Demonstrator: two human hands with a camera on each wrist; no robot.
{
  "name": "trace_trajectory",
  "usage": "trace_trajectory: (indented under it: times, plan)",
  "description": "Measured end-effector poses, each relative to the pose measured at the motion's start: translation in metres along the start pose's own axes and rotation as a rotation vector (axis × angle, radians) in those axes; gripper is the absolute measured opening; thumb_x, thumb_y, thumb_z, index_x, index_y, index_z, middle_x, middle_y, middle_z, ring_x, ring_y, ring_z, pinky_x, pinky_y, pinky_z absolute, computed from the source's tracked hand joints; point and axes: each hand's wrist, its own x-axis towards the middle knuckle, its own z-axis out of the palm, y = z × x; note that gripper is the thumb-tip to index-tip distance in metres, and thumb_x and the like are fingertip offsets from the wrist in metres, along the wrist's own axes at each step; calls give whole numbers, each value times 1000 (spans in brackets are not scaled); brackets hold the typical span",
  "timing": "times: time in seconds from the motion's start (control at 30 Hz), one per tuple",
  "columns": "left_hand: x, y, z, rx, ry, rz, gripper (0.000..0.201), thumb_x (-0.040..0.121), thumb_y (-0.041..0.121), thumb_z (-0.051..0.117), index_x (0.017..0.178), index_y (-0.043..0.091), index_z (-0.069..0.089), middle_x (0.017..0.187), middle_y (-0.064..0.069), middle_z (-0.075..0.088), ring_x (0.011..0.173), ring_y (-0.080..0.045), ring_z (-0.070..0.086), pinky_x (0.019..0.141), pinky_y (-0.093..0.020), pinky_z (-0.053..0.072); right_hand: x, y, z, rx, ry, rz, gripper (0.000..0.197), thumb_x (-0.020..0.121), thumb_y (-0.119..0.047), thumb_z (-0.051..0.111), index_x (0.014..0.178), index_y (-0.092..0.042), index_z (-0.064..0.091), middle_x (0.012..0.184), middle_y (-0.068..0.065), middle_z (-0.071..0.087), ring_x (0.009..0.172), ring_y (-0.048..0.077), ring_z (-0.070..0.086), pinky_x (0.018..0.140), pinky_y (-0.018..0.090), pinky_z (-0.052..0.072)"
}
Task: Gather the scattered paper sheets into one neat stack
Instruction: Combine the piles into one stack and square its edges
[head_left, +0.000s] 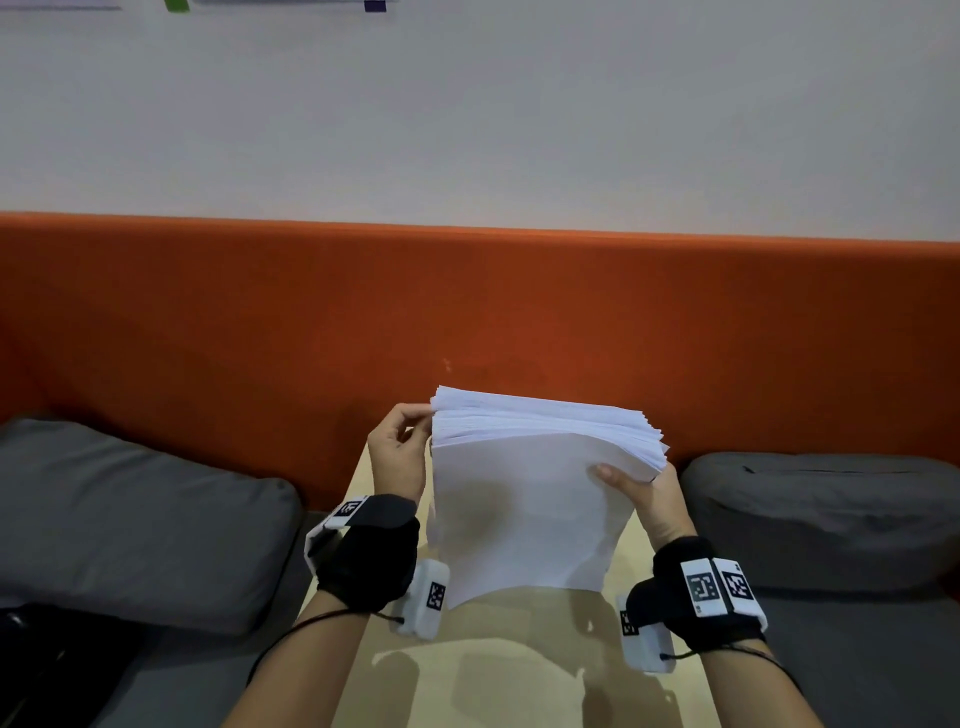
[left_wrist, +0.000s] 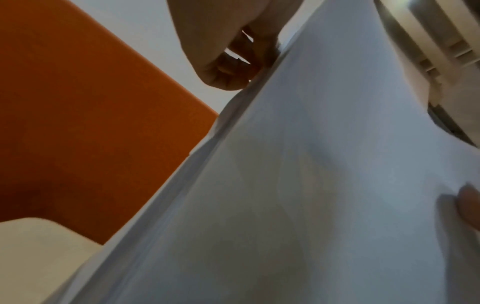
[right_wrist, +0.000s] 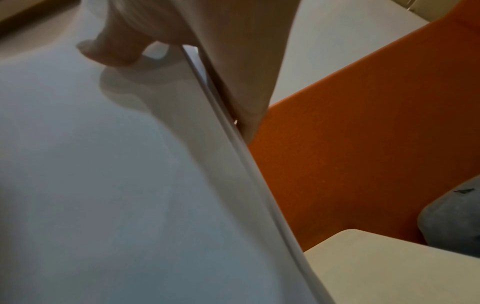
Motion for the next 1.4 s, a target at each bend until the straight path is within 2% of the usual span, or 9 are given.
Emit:
trace_trajectory:
  times: [0.13, 0.2, 0.33, 0.67, 0.77, 0.9, 1.03, 1.17, 1.4]
  plan:
    - [-3, 5, 3, -36, -78, -25, 39, 88, -2, 55, 73, 30, 69, 76, 14, 68, 71, 7, 58, 72, -19, 45, 0, -4, 2, 14, 13, -35, 94, 27, -60, 86, 105, -14, 62, 87, -12, 74, 79, 1, 69, 63, 13, 52]
    - [-12, 0, 2, -106, -125, -79, 13, 89, 40, 54, 93, 42, 67, 109, 8, 62, 100, -1, 58, 88, -27, 43, 0, -5, 1, 28, 3, -37, 94, 25, -60, 86, 104, -15, 61, 86, -14, 74, 78, 0, 69, 63, 13, 52]
    - [-35, -14, 1, -219, -231, -200, 112, 50, 93, 46, 141, 32, 22, 145, 6, 35, 136, -24, 35, 103, -32, 41, 0, -2, 4, 8, -16, -10, 70, 36, -38, 82, 101, -18, 61, 83, -16, 74, 77, 1, 68, 62, 12, 52]
    - [-33, -28, -2, -111, -373, -41, 100, 55, 91, 45, 140, 48, 14, 157, -4, 13, 142, -22, 25, 113, -49, 29, 6, -3, 9, -51, 42, -17, 20, 74, -10, 75, 84, -23, 64, 82, -7, 68, 68, 0, 65, 58, 10, 51]
    - [-36, -43, -12, 103, -528, 28, 115, 61, 87, 45, 144, 27, -6, 157, -8, -2, 146, -21, 4, 120, -35, 10, 6, -4, 9, -19, 80, -13, 19, 78, -7, 72, 83, -23, 63, 76, -9, 69, 65, 0, 65, 56, 9, 50]
    - [-29, -50, -18, 197, -692, 33, 141, 52, 78, 66, 146, 4, -9, 152, -22, 15, 143, -24, 20, 114, -16, 23, 5, -9, 12, 3, 88, -26, 20, 65, -23, 67, 85, -23, 62, 80, -6, 66, 61, -8, 63, 55, 7, 48]
    - [-18, -45, -16, 257, -753, 123, 141, 59, 77, 60, 138, -21, -4, 157, 11, 1, 146, -9, 10, 115, -14, 18, 9, -8, 12, 22, 98, -22, 22, 65, -25, 66, 87, -23, 63, 83, -6, 67, 64, -7, 65, 56, 8, 49]
    - [-29, -45, -21, 293, -780, 110, 144, 60, 78, 58, 137, -19, -14, 153, -26, -6, 146, -32, 4, 119, -33, 17, 16, -4, 13, 26, 114, -11, 20, 70, -17, 74, 86, -24, 63, 84, -5, 67, 63, -6, 65, 56, 10, 50]
    - [-24, -34, -15, 349, -644, 115, 112, 69, 73, 57, 148, 17, 0, 155, -8, 13, 147, -24, 10, 116, -40, 26, 19, -5, 15, 50, 114, 11, 21, 64, -25, 69, 85, -22, 65, 78, -7, 70, 64, -2, 66, 57, 13, 52]
